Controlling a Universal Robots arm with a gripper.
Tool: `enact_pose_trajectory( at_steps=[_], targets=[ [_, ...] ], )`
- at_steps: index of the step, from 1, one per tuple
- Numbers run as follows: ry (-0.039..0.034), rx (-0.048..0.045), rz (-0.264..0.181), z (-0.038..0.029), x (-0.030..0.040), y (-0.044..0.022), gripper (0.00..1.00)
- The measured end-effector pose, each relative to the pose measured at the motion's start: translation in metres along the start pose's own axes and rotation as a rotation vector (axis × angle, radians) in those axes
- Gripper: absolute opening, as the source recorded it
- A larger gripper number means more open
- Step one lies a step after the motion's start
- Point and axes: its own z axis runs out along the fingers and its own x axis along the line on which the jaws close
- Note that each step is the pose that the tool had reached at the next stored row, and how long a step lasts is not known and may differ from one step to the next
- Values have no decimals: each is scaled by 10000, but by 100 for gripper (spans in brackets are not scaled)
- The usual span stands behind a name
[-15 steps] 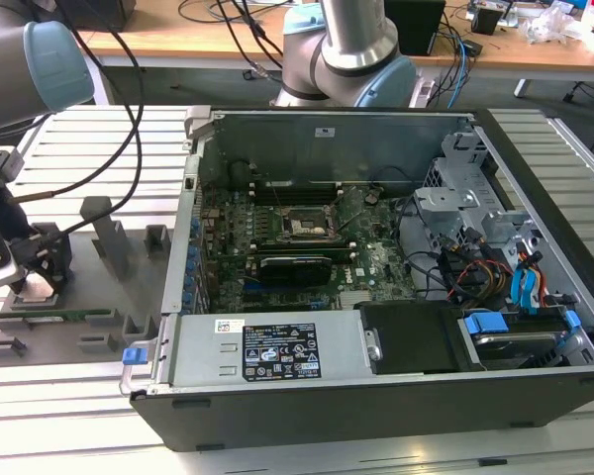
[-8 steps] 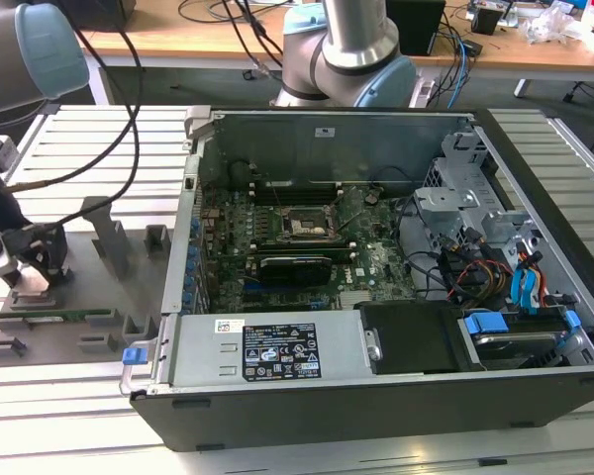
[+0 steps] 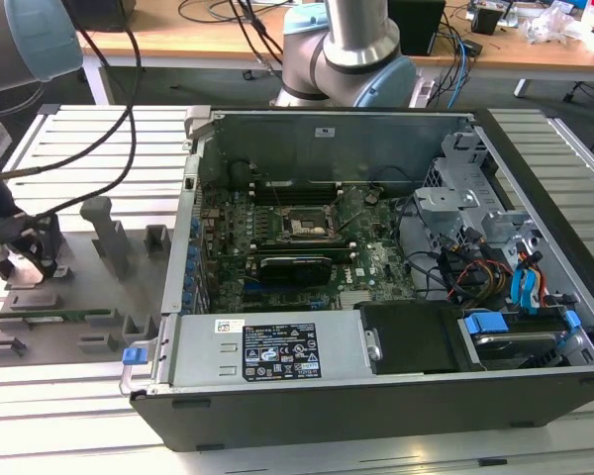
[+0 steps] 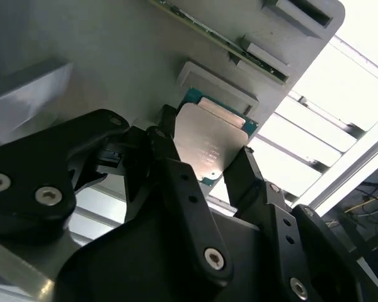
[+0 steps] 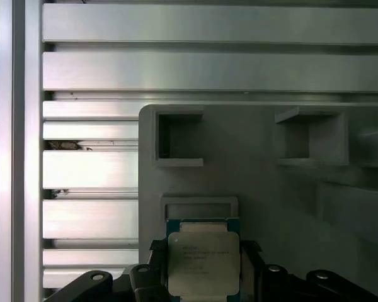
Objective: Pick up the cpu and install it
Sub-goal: 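Pick up the cpu and move it towards the insertion slot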
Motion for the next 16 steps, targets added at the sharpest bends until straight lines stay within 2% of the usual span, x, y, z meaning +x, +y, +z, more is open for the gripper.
enact_pose_trajectory(
  at_steps=[3, 11, 13, 16],
  targets=[
    [0, -1, 0, -60, -1, 1, 55],
    [0, 0, 0, -311, -6, 4, 55],
    [-1, 0, 0, -339, -7, 4, 55],
    [0, 0, 0, -416, -8, 5, 55]
  ],
)
